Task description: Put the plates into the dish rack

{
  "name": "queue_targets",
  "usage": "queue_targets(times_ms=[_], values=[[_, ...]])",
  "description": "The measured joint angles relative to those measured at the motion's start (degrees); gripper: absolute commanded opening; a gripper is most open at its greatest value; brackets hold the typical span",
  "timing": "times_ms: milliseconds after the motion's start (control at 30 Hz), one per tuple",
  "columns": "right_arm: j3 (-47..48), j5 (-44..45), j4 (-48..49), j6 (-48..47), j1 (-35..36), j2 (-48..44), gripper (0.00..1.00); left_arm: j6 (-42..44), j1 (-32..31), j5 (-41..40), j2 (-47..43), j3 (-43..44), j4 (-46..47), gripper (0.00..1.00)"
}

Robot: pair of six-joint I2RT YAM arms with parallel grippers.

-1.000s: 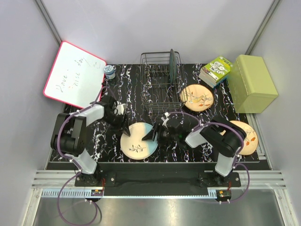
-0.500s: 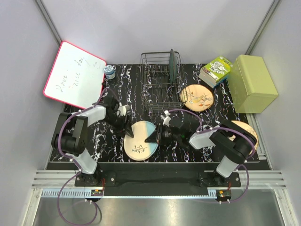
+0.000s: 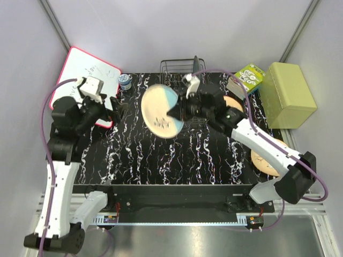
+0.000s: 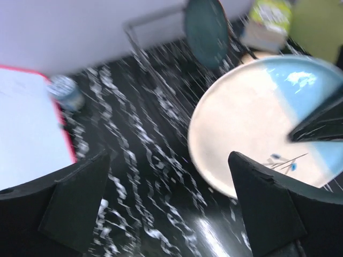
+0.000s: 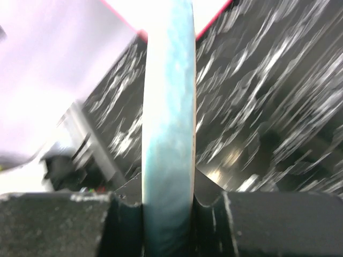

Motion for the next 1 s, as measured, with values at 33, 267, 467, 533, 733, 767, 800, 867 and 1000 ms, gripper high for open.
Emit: queue_targets(times_ms=[33, 267, 467, 533, 733, 767, 800, 867, 1000], values=[[4.15, 2.14, -2.05, -2.86, 0.22, 0.44, 0.00, -0.02, 0.00, -2.32, -1.70, -0.13, 1.62, 0.99], [28.30, 25.79, -0.66, -18.88, -0.22, 13.84, 0.00, -2.51, 0.02, -13.33, -3.76, -4.50, 5.05, 0.99], [44.41, 42.60, 1.49, -25.42, -3.10, 33.42, 0.00, -5.38, 3.30, -14.49, -4.92, -7.26, 5.25, 0.99], [46.95, 46.58, 1.38, -26.77, -4.02, 38.21, 0.00, -5.68, 3.61, -14.49, -5.75, -7.43, 5.22, 0.99], [58.80, 54.69, -2.54, -30.01, -5.77, 50.66, 0.00, -6.47, 3.74, -14.45, -7.48, -7.52, 5.81, 0.99], [63.39, 55.52, -4.42, -29.97, -6.01, 53.27, 0.00, -6.54, 3.80, -14.38, -7.58, -7.74, 5.97, 0.99], [68.13, 55.93, -5.97, -29.90, -6.25, 55.95, 0.00, -6.67, 3.91, -14.32, -7.78, -8.22, 6.19, 0.99], [74.97, 56.70, -7.08, -29.79, -6.75, 59.65, 0.00, -6.86, 4.15, -14.19, -8.24, -9.35, 6.19, 0.99], [77.31, 57.64, -7.45, -29.83, -7.63, 60.70, 0.00, -7.15, 4.46, -13.94, -8.31, -10.56, 5.84, 0.99]])
